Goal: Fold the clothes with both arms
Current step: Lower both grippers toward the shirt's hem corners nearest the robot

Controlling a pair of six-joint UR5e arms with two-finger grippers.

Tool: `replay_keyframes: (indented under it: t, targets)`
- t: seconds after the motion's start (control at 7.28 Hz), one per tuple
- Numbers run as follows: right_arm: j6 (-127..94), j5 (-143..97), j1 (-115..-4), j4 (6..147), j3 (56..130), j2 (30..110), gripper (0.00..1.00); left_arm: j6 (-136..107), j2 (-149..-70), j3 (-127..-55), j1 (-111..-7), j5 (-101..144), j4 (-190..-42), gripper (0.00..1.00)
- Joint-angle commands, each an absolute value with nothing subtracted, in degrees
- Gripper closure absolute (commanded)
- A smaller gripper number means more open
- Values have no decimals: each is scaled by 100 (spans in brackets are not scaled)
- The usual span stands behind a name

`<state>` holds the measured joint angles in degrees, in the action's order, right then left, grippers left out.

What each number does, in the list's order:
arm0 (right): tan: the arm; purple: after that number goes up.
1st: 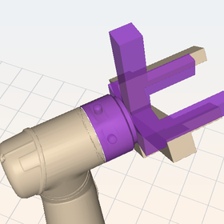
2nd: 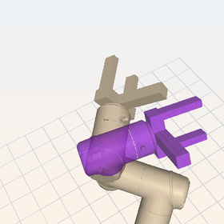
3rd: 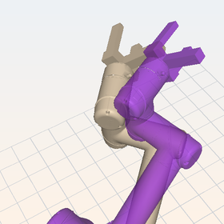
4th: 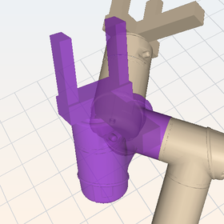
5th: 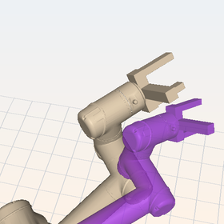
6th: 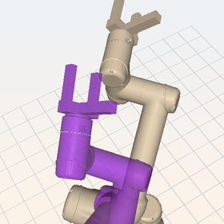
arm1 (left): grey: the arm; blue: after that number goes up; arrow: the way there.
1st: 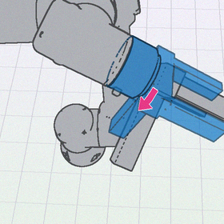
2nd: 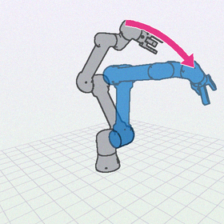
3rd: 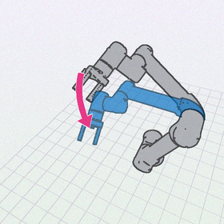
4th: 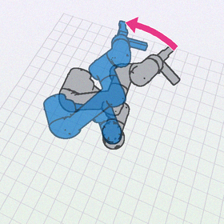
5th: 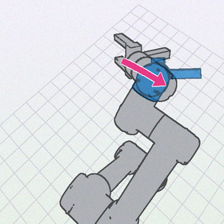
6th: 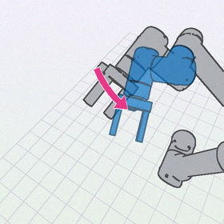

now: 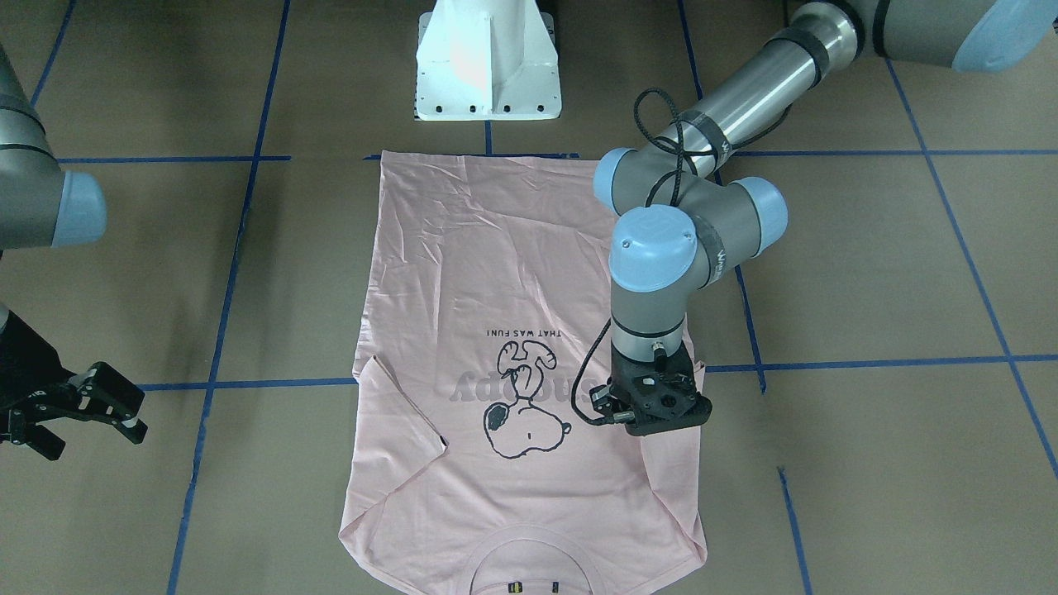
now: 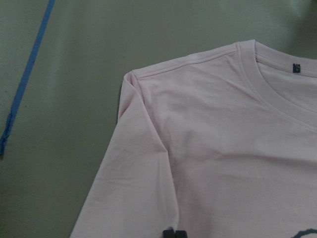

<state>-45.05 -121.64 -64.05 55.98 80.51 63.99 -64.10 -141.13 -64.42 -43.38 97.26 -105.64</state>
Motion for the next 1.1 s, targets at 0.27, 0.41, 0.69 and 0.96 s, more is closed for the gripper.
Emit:
replay_keyframes:
  t: [0.27, 0.41, 0.69, 0.96]
  targets:
    - [-4588, -12181, -6381, 5607, 8225, 6398, 0, -5539, -14151, -6781, -4342, 9807, -10494, 0]
    - [-4901, -12190, -6276, 5651, 8566, 6538, 0, -5433, -13794, -7403, -4359, 10087, -10512, 0]
    - [-6224, -11746, -5463, 5695, 9512, 6862, 0, -5414, -12793, -8948, -4325, 10395, -10564, 0]
    - [-7456, -10187, -3911, 6752, 11127, 7529, 0, -5519, -12054, -10084, -4106, 10617, -10617, 0]
